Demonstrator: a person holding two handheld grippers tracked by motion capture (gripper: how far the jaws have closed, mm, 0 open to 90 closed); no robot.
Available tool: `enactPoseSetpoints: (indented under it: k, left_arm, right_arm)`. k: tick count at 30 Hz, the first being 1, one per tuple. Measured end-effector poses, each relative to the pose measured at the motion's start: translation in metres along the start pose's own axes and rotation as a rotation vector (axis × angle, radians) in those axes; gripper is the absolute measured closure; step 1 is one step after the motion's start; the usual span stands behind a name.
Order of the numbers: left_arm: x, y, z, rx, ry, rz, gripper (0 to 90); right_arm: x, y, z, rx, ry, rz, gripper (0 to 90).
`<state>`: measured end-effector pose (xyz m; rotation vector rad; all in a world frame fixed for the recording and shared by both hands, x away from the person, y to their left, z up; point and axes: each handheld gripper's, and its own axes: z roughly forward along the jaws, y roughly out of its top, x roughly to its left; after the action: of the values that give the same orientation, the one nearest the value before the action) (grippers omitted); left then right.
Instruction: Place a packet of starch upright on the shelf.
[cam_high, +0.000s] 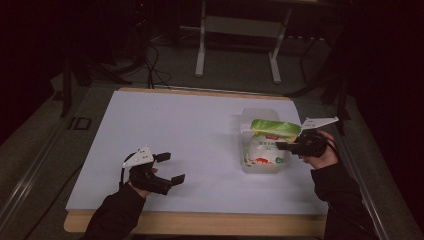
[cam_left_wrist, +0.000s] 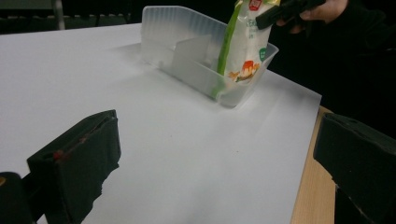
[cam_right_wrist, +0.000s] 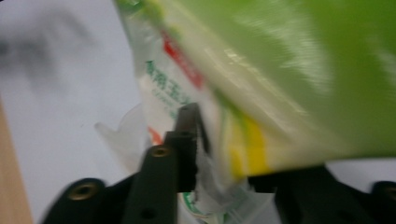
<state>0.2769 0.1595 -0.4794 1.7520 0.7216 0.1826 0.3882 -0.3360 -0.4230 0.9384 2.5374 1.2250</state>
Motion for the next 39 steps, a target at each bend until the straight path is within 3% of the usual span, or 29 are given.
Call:
enactPoseSetpoints:
  k: [1, 3, 4, 5, 6, 8, 11, 14, 20, 23, 32, 39]
  left_arm:
    - [0.000, 0.000, 0.000, -0.002, 0.001, -0.001, 1.2]
    - [0.000, 0.000, 0.000, -0.002, 0.001, -0.001, 1.2]
    - [0.001, 0.000, -0.001, -0.005, 0.005, -0.004, 1.2]
    - [0.002, 0.000, -0.002, -0.006, 0.008, -0.004, 1.2]
    - [0.002, 0.000, -0.002, -0.006, 0.008, -0.003, 1.1]
    - [0.002, 0.000, -0.002, -0.007, 0.009, -0.003, 1.1]
    - [0.002, 0.001, -0.003, -0.009, 0.007, -0.005, 1.2]
    - [0.001, 0.001, -0.003, -0.006, 0.006, 0.002, 1.2]
    - [0.000, 0.000, -0.004, -0.005, 0.004, 0.007, 1.2]
    - [-0.001, -0.001, -0.004, -0.001, 0.004, 0.011, 1.2]
    - [-0.005, -0.002, -0.005, 0.002, 0.001, 0.031, 1.2]
    - [-0.006, -0.004, -0.005, 0.009, -0.005, 0.033, 1.2]
  right_arm:
    - [0.000, 0.000, -0.002, -0.010, -0.016, 0.001, 59.3]
    - [0.000, -0.001, -0.004, -0.019, -0.031, 0.011, 59.3]
    - [0.000, -0.001, -0.004, -0.019, -0.031, 0.011, 54.8]
    - [0.001, -0.002, -0.013, -0.050, -0.068, 0.032, 41.7]
    - [0.002, -0.003, -0.018, -0.068, -0.096, 0.035, 35.5]
    - [0.004, -0.006, -0.025, -0.106, -0.131, 0.045, 25.4]
    - [0.008, -0.014, -0.037, -0.150, -0.147, 0.059, 14.1]
    - [0.021, -0.021, -0.044, -0.157, -0.170, 0.035, 13.6]
    - [0.044, -0.024, -0.051, -0.205, -0.158, 0.044, 13.8]
    - [0.056, -0.020, -0.051, -0.220, -0.158, 0.025, 13.9]
    - [0.088, -0.014, -0.040, -0.266, -0.116, -0.033, 14.0]
    - [0.103, -0.018, -0.023, -0.250, -0.087, -0.066, 14.0]
